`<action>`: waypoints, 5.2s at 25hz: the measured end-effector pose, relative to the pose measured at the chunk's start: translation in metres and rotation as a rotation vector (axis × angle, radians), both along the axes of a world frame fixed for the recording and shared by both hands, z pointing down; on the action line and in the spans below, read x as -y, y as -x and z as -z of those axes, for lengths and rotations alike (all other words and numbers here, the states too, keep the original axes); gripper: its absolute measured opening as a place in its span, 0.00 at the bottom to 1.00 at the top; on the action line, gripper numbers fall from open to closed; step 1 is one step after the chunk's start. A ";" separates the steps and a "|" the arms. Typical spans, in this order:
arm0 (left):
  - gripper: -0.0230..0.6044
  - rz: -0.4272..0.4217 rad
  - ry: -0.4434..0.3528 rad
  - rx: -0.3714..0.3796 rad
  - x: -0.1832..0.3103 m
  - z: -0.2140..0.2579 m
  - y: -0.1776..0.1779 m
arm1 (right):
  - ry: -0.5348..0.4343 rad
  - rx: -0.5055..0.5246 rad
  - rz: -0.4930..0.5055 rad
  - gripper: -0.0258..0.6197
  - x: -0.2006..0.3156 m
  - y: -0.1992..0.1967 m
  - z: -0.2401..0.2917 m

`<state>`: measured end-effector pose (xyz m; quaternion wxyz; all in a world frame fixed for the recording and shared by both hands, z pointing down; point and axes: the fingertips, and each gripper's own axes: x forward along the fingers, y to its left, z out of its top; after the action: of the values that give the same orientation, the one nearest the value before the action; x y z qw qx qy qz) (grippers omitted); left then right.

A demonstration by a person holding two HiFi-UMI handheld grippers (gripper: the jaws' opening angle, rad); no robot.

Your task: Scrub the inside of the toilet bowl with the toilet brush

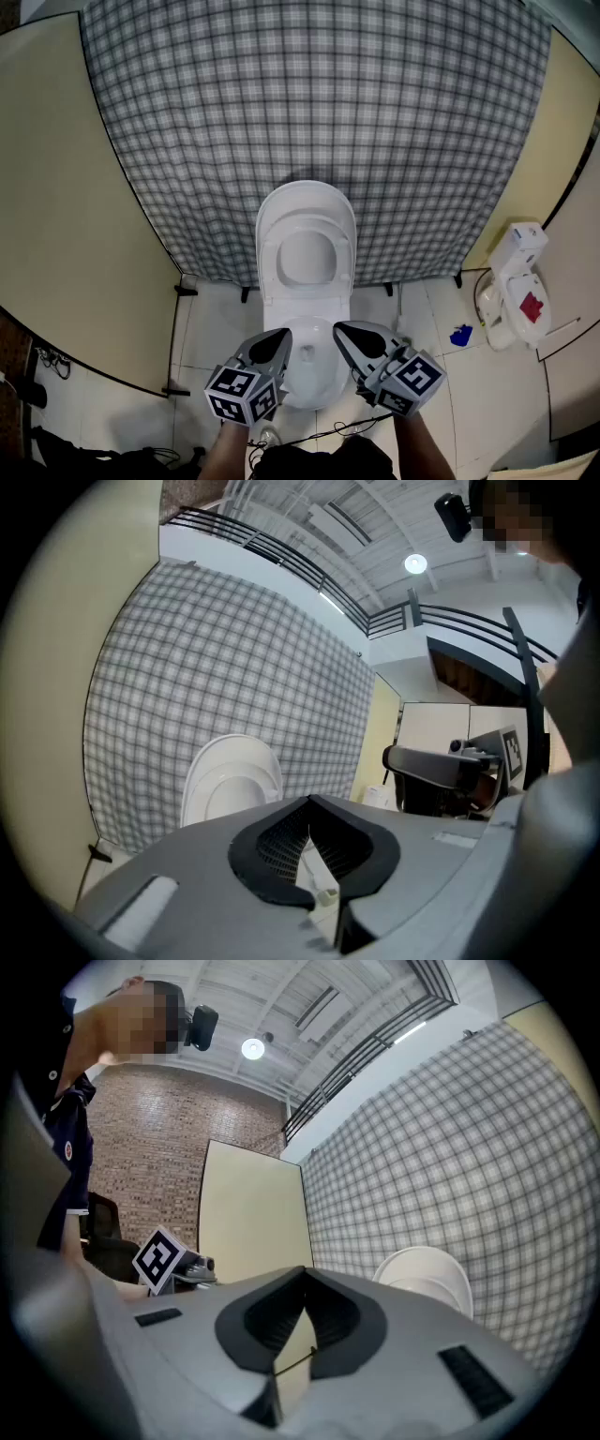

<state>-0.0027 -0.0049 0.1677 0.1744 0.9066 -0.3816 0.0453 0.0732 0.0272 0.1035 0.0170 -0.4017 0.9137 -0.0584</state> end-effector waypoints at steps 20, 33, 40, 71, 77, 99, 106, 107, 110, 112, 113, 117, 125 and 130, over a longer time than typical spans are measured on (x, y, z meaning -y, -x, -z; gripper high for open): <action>0.05 0.270 0.153 0.163 0.039 -0.219 0.120 | 0.141 -0.025 0.038 0.04 0.028 0.055 -0.141; 0.28 0.386 0.324 0.287 0.023 -0.431 0.191 | 0.235 -0.033 0.124 0.04 0.031 0.110 -0.264; 0.38 0.335 0.479 0.486 0.015 -0.537 0.216 | 0.268 -0.035 0.142 0.04 0.029 0.133 -0.305; 0.30 0.235 0.812 0.774 0.016 -0.645 0.239 | 0.370 0.008 0.071 0.04 0.045 0.115 -0.357; 0.31 0.253 0.807 0.749 -0.008 -0.539 0.237 | 0.345 0.009 0.074 0.04 0.024 0.097 -0.295; 0.31 0.132 0.411 0.485 0.047 -0.283 0.081 | 0.177 0.007 -0.093 0.04 0.028 -0.009 -0.161; 0.31 0.101 0.450 0.490 0.060 -0.325 0.031 | 0.208 0.002 -0.143 0.04 0.025 -0.035 -0.178; 0.31 0.094 0.451 0.493 0.063 -0.332 0.024 | 0.211 0.002 -0.149 0.04 0.025 -0.040 -0.181; 0.31 0.090 0.456 0.490 0.073 -0.351 0.007 | 0.227 0.004 -0.161 0.04 0.025 -0.051 -0.191; 0.31 0.099 0.461 0.487 0.080 -0.364 -0.004 | 0.241 0.001 -0.163 0.04 0.027 -0.057 -0.197; 0.31 0.103 0.462 0.484 0.083 -0.370 -0.011 | 0.245 -0.006 -0.164 0.04 0.027 -0.061 -0.200; 0.31 0.108 0.463 0.473 0.094 -0.396 -0.027 | 0.250 -0.037 -0.156 0.04 0.032 -0.070 -0.219; 0.31 0.080 0.477 0.437 0.111 -0.436 -0.062 | 0.262 -0.037 -0.194 0.04 0.038 -0.088 -0.232; 0.30 0.014 0.475 0.446 0.106 -0.446 -0.073 | 0.290 -0.032 -0.209 0.04 0.034 -0.100 -0.239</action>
<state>0.0705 -0.1105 0.6135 0.2937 0.8056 -0.3953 0.3295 0.1732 -0.0066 0.3426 -0.0495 -0.4937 0.8491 -0.1809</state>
